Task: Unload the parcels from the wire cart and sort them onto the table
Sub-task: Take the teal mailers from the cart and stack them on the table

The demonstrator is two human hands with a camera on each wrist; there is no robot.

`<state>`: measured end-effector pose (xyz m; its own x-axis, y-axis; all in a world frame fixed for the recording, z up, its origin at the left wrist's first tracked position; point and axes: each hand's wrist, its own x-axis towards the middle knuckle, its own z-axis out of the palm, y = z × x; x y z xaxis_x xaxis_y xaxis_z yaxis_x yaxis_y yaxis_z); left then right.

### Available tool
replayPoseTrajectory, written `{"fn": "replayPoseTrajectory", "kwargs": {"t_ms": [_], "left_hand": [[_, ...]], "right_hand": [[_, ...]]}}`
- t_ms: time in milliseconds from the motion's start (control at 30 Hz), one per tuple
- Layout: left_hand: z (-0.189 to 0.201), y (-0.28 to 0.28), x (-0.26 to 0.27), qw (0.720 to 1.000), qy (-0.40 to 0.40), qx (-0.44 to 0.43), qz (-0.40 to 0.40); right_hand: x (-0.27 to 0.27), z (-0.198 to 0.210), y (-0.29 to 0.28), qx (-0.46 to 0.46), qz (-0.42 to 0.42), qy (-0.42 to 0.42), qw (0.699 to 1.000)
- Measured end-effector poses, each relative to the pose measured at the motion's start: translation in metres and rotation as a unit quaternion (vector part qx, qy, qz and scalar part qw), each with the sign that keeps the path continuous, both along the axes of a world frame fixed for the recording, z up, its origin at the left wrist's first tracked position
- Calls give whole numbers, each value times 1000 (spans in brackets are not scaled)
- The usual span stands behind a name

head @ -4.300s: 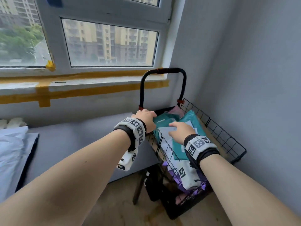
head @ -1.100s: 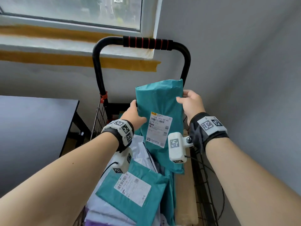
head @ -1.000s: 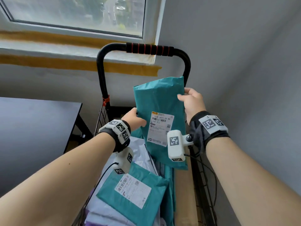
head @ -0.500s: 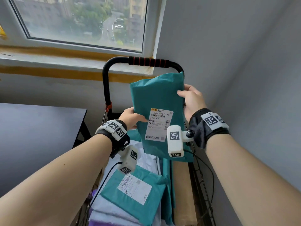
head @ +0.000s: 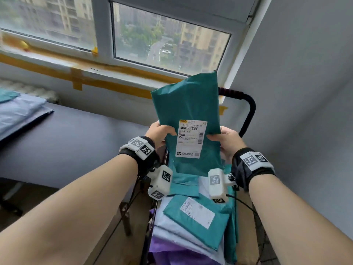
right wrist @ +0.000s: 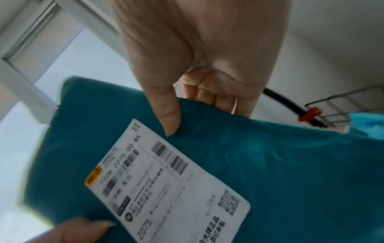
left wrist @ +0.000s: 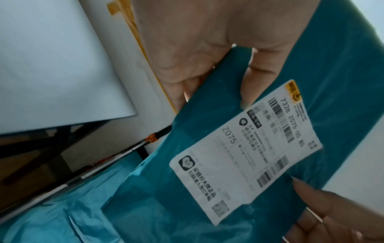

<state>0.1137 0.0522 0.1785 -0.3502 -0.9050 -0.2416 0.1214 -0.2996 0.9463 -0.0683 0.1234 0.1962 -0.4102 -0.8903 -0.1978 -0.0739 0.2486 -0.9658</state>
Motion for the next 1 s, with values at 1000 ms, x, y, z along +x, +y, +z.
{"fn": "replayPoseTrajectory", "kwargs": {"t_ms": [1000], "left_hand": [[-12, -65, 467, 919, -248, -69, 297]], "right_hand": [[469, -34, -184, 86, 225, -102, 965]]}}
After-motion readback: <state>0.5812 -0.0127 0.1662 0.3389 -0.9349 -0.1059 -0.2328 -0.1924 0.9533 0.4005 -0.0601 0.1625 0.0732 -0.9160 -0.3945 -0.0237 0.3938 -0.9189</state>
